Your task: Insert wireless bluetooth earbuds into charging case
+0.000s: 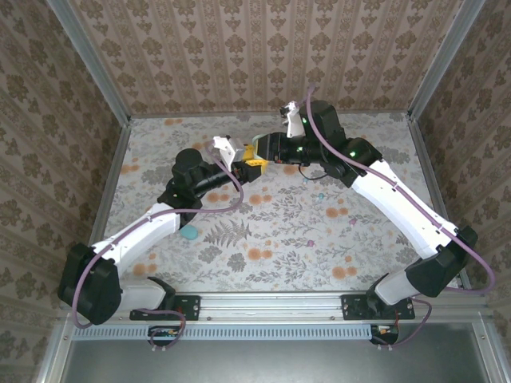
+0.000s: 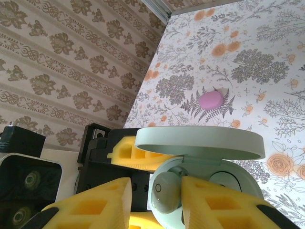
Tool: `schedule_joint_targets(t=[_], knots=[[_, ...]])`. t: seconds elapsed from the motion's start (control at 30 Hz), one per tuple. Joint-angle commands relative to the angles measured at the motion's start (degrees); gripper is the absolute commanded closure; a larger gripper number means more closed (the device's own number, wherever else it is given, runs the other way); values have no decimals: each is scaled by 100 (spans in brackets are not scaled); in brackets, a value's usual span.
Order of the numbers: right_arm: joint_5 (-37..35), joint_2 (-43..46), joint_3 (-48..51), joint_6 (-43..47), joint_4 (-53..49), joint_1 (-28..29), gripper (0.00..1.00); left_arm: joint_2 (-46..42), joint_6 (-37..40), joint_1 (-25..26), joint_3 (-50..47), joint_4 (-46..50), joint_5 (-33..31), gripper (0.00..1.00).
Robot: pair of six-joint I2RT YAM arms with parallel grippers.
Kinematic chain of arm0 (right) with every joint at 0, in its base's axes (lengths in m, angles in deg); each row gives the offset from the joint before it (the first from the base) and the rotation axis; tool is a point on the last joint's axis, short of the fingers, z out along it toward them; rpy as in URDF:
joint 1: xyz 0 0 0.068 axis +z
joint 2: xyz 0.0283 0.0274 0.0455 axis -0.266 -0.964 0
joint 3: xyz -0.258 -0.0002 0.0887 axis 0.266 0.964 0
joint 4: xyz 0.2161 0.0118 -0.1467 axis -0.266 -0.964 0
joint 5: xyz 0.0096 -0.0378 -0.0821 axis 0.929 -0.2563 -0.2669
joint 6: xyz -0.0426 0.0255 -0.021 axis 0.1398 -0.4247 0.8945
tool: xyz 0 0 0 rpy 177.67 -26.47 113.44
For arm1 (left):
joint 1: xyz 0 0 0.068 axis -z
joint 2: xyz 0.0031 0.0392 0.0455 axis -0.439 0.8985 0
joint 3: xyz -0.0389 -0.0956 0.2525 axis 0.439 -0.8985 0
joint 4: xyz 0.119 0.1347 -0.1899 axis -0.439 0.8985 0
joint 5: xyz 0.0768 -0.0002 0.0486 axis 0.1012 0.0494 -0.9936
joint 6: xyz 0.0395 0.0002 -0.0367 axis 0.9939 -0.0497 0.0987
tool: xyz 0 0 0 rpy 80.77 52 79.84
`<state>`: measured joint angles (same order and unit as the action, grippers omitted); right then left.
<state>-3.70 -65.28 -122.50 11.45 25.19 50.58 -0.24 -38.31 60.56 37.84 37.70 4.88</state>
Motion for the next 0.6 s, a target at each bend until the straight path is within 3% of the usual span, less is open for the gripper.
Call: schedule_joint_targets(t=[0.0, 0.4, 0.57], knots=[[-110, 228, -143, 93, 158, 18, 65, -22, 83, 55, 189, -245, 9, 67], [-388, 700, -26, 206, 318, -13, 65, -6, 106, 55, 209, -227, 60, 67], [-716, 1004, 219, -47, 247, -453, 65, -22, 404, 153, 315, 140, 110, 67]])
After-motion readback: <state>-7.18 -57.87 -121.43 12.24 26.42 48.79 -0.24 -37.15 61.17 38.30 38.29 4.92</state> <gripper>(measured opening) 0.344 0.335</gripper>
